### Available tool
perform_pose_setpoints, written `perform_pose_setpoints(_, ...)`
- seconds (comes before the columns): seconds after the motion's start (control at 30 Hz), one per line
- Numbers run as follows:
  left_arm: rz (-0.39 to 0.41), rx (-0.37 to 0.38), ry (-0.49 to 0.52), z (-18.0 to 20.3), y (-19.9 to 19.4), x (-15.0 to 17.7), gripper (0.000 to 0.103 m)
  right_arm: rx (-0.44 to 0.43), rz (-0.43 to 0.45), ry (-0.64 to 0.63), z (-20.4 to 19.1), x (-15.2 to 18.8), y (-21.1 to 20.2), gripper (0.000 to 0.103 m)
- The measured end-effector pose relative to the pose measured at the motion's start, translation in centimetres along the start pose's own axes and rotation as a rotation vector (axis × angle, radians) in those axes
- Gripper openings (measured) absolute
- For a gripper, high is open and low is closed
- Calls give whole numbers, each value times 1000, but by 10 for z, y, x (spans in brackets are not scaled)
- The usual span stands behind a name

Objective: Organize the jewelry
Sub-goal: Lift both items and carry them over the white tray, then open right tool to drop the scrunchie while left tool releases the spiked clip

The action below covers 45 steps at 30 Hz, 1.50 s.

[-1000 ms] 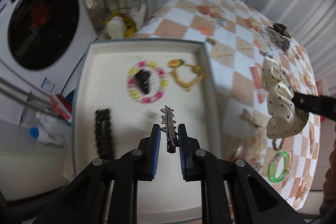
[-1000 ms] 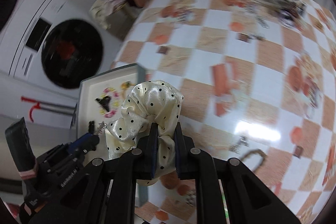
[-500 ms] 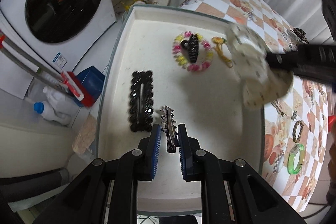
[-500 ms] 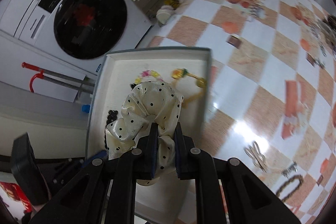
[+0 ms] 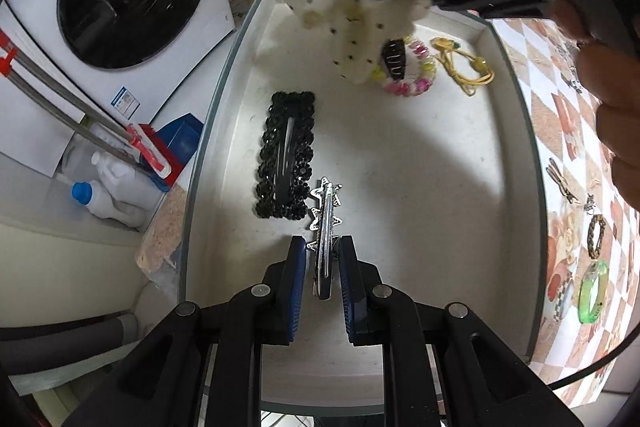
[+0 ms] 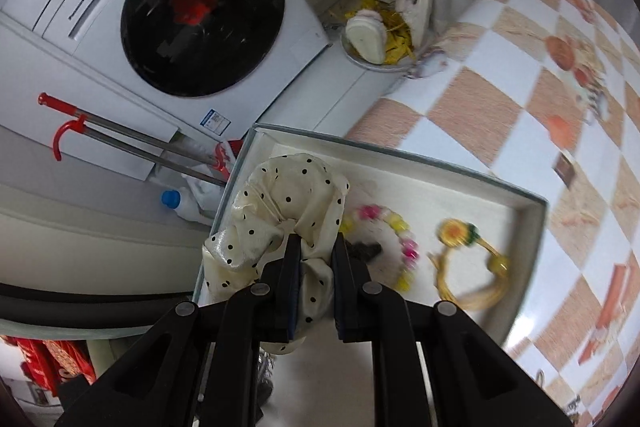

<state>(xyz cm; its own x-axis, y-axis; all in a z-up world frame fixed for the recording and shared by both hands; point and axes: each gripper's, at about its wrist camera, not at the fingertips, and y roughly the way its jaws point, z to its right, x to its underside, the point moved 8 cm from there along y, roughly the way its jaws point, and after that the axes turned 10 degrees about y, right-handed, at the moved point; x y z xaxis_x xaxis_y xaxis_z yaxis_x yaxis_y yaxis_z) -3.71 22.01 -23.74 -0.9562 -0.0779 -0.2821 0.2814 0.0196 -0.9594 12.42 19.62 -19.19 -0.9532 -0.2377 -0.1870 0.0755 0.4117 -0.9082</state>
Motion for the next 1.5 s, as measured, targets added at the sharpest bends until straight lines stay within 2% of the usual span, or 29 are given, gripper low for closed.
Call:
perform_pose_setpoints(0.27,8,-44,35,5,0,2,22,52,-45,-35,-1,2,25,18)
perform_pose_setpoints(0.5,-8,-72,54,10,-2,0,22,69,-45,-57,-4,4,27,22)
perform_pose_setpoints(0.63,-20,-90,58,14,-5,-2,22,66,-52,-54,-2,3,25,43)
perform_pose_setpoints(0.7,-21,-96,63,15,-7,-3,22,50,-49,-47,-1,2,21,44)
perform_pose_setpoints(0.73,-22,-96,66,16,-7,-3,24,43,-49,-45,0,2,19,47)
perform_pose_setpoints(0.77,-24,-98,69,17,-8,-3,34,31,-44,-41,0,2,15,51)
perform_pose_setpoints(0.8,-23,-101,72,18,-10,-3,73,23,-40,-38,0,1,12,53)
perform_pose_setpoints(0.83,-7,-114,68,18,-14,-4,99,11,-35,-33,1,1,8,54)
perform_pose_setpoints(0.9,27,-128,72,19,-23,-8,101,-19,-20,-17,2,-1,-2,58)
perform_pose_setpoints(0.97,18,-128,83,21,-25,-10,101,-43,3,6,5,-3,-15,60)
perform_pose_setpoints(1.17,22,-137,116,28,-30,-18,101,-73,62,101,33,-1,-50,61)
perform_pose_setpoints(1.27,21,-129,138,35,-32,-24,101,-74,89,161,56,5,-69,79)
perform_pose_setpoints(1.43,30,-104,196,56,-36,-38,101,-72,138,295,104,24,-100,80)
perform_pose_setpoints(1.5,41,-89,231,70,-40,-46,101,-68,159,352,124,32,-113,88)
